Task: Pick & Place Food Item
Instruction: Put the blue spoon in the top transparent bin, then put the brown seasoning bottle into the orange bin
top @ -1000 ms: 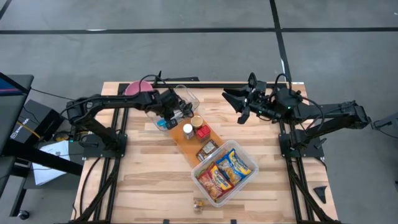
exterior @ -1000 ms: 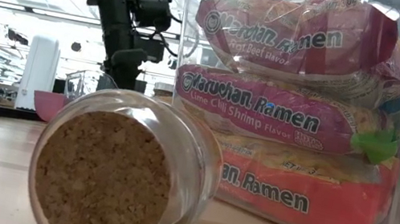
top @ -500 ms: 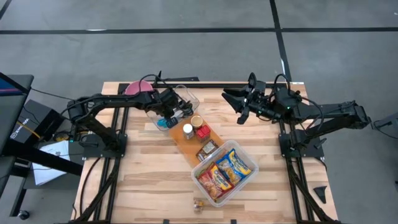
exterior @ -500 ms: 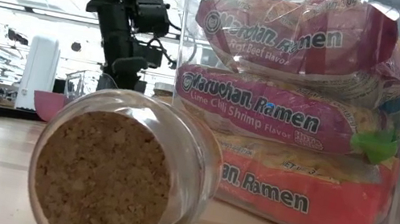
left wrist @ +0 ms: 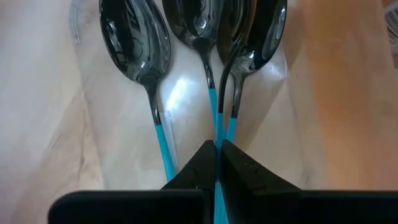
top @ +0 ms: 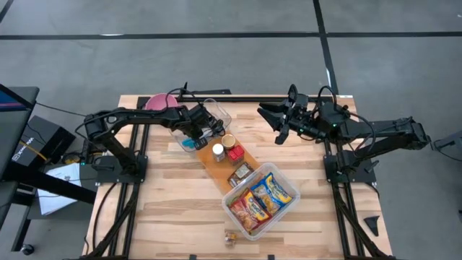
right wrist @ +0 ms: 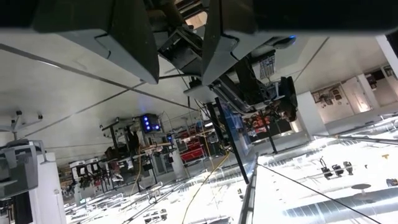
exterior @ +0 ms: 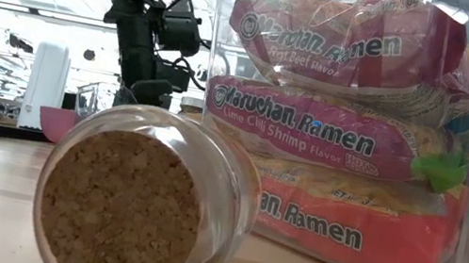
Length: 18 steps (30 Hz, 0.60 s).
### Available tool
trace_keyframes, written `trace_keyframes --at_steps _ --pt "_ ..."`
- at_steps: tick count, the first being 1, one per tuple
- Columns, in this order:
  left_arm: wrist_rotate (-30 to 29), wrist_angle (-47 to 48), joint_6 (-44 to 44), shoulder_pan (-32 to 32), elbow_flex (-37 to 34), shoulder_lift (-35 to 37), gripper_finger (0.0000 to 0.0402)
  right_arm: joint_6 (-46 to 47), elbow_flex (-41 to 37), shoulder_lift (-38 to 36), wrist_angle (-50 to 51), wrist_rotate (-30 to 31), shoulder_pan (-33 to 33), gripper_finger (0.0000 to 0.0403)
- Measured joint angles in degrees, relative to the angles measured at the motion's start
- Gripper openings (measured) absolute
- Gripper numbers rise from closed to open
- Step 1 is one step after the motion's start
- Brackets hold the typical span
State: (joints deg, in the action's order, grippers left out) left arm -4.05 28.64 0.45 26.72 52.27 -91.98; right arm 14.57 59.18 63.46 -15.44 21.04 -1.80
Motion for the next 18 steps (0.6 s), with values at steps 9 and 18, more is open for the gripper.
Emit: trace_keyframes --at_steps 9,18 --pt "-0.04 -1.19 1.38 -0.02 0.0 0.03 0.0022 0.0 0.0 0.0 0.02 0.0 0.0 0.0118" --pt "-0.13 -2.23 1.36 -0.02 0.0 0.09 0.0081 0.0 0.0 0.0 0.04 0.0 0.0 0.0118"
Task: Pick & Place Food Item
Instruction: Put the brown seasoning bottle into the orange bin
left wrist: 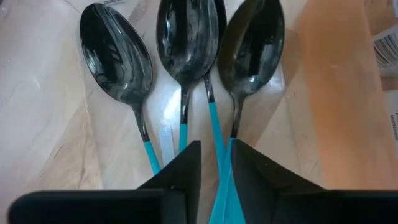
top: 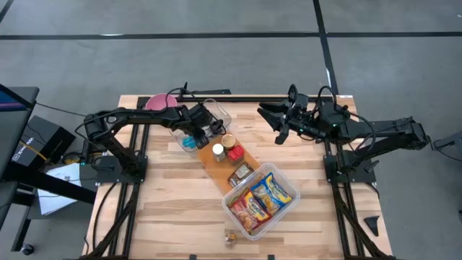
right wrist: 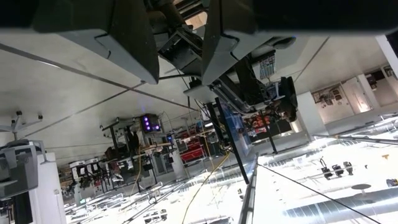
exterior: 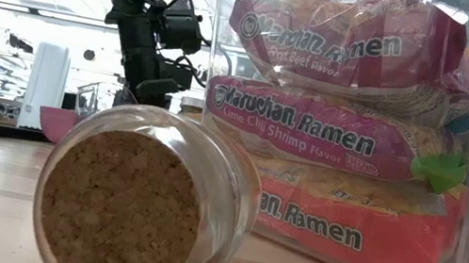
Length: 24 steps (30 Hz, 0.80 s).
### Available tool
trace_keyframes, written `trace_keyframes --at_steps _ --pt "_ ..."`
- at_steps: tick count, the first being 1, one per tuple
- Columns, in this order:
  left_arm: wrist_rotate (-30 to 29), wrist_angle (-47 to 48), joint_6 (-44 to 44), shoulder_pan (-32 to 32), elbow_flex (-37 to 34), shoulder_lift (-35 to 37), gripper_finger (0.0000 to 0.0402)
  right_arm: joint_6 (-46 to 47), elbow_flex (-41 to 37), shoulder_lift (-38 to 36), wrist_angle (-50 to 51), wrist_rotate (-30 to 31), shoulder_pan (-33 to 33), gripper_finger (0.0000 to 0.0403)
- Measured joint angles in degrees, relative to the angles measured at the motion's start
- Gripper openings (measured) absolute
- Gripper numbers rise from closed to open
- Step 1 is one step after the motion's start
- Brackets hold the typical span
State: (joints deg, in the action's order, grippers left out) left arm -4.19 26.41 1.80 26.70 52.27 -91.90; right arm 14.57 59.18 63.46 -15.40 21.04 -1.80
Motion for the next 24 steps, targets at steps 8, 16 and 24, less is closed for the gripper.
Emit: trace_keyframes --at_steps 8,16,24 --pt "-3.4 -0.22 -0.06 -0.2 0.0 3.69 0.0114 0.0 0.0 0.0 -0.02 0.0 0.02 0.0118" --pt "-3.93 -3.11 0.09 -0.19 0.0 14.5 0.0124 0.0 0.0 0.0 0.0 0.0 0.09 0.0118" --pt "5.41 -5.66 0.03 -0.26 0.0 25.88 0.0123 0.0 0.0 0.0 0.28 0.0 0.09 0.0118"
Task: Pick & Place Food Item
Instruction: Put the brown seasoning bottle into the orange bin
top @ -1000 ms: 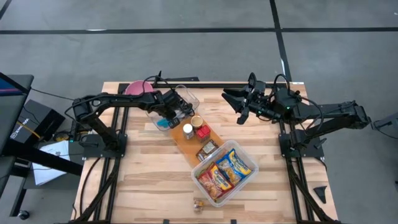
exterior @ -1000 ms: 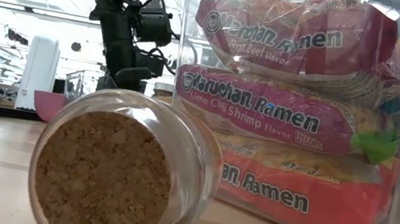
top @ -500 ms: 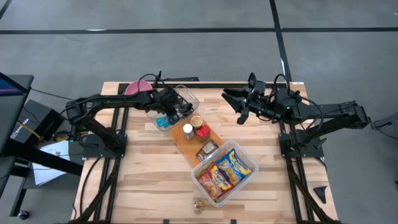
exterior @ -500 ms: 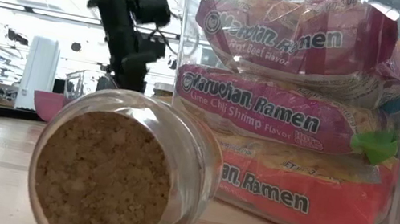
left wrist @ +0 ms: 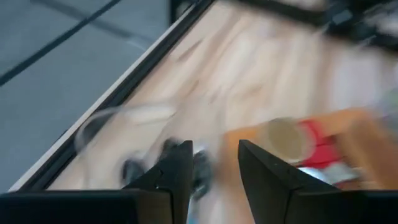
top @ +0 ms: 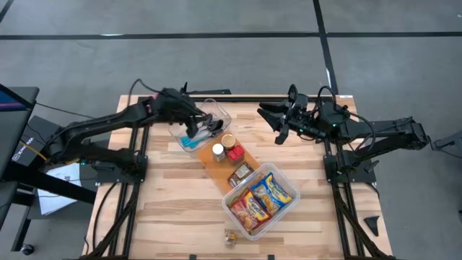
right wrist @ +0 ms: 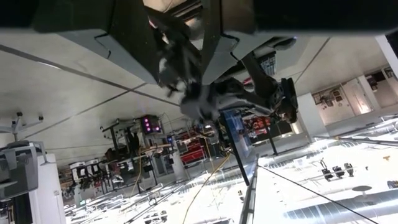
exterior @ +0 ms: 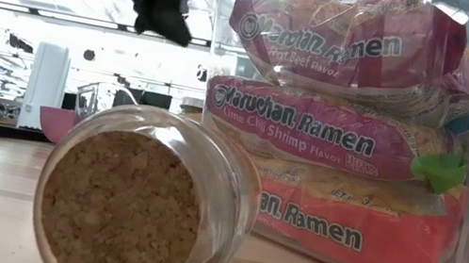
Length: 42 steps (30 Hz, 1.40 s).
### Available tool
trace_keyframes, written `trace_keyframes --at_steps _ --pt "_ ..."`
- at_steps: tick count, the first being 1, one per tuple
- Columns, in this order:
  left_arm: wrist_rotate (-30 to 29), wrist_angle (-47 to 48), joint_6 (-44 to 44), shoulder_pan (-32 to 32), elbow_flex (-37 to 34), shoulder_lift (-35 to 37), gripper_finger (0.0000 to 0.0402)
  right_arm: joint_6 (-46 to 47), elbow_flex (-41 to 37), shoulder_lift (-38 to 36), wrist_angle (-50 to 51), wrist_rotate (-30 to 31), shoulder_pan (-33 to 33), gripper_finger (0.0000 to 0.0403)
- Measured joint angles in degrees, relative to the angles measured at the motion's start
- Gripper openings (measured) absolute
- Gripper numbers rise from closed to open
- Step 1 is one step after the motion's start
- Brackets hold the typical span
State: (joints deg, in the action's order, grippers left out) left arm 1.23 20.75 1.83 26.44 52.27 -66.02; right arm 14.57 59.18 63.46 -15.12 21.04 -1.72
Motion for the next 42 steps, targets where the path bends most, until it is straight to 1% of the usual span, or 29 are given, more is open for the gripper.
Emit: trace_keyframes --at_steps 2,3,10,20,23,25,28,32,35,37,39,42 --pt "2.98 -1.16 0.04 -0.33 0.0 2.43 0.0123 0.0 0.0 0.0 0.11 0.0 0.0 0.0118" --pt "3.43 -1.34 0.02 -0.48 0.0 3.57 0.0123 0.0 0.0 0.01 0.14 0.0 0.0 0.0118" --pt "3.22 -3.5 -0.03 -1.44 0.0 8.67 0.0122 0.0 0.0 0.0 0.62 0.0 -0.02 0.0118" --pt "3.34 -2.97 -0.03 -1.42 0.0 9.12 0.0122 0.0 0.0 0.0 0.63 0.0 -0.06 0.0118" --pt "5.51 -2.86 0.22 -1.4 0.0 9.45 0.0122 0.0 0.0 0.02 1.47 0.0 -0.11 0.0118" --pt "8.74 -2.96 1.69 -1.62 0.0 9.85 0.0122 0.02 -0.02 0.02 1.75 0.0 -0.11 0.0118" --pt "16.95 -2.36 4.92 -2.74 0.0 10.26 0.0122 0.28 -0.02 0.02 2.55 -0.01 -0.18 0.0118" --pt "30.84 -2.67 10.77 -5.68 0.0 11.62 0.0122 1.8 -0.02 0.02 3.01 -0.08 -0.23 0.0118" --pt "42.35 -2.58 14.3 -8.93 0.0 12.8 0.0122 1.96 -0.02 0.02 3.25 -0.1 -0.91 0.0118" --pt "48.4 -2.54 16.57 -11.48 0.0 14.07 0.0122 1.95 -0.02 0.02 3.19 -0.14 -1.3 0.0118" --pt "51.04 -2.62 17.46 -14.17 0.0 15.65 0.0122 1.95 -0.02 0.02 3.21 -0.15 -1.77 0.0118" --pt "50.31 -2.58 17.75 -17.65 0.0 18.07 0.0122 1.99 -0.02 0.02 3.11 -0.09 -2.45 0.0118"
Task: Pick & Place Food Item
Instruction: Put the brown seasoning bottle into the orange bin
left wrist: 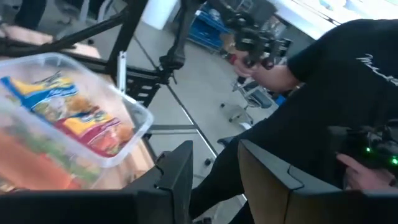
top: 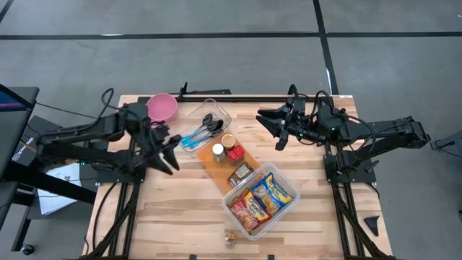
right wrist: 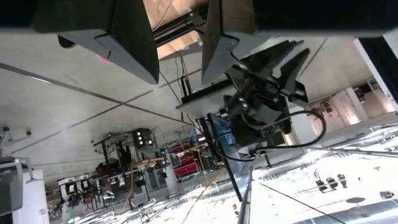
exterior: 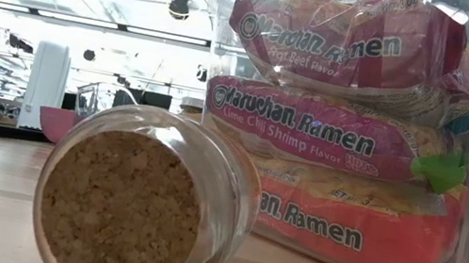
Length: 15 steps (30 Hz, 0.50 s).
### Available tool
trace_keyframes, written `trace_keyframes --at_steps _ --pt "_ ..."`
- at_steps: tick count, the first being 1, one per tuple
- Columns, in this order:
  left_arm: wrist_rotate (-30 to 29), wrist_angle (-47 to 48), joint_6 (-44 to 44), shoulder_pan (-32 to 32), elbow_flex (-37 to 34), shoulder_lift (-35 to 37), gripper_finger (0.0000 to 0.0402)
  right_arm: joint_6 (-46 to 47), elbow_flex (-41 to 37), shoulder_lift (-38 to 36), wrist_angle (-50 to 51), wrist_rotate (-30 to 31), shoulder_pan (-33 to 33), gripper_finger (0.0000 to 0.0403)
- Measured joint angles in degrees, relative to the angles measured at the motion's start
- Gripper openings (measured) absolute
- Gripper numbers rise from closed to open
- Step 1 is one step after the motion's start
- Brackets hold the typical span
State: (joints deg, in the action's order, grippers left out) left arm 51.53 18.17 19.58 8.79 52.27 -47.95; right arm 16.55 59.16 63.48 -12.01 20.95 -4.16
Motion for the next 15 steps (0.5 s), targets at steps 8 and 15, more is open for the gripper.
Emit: trace_keyframes --at_steps 8,15 --pt "-8.6 -0.01 1.86 -4.96 0.0 4.13 0.0122 1.49 0.0 0.0 -0.05 0.07 -1.16 0.0118" --pt "-14.63 1.52 3.81 -10.59 0.0 4.19 0.0122 2.88 0.0 0.0 -0.58 0.07 -1.51 0.0118"
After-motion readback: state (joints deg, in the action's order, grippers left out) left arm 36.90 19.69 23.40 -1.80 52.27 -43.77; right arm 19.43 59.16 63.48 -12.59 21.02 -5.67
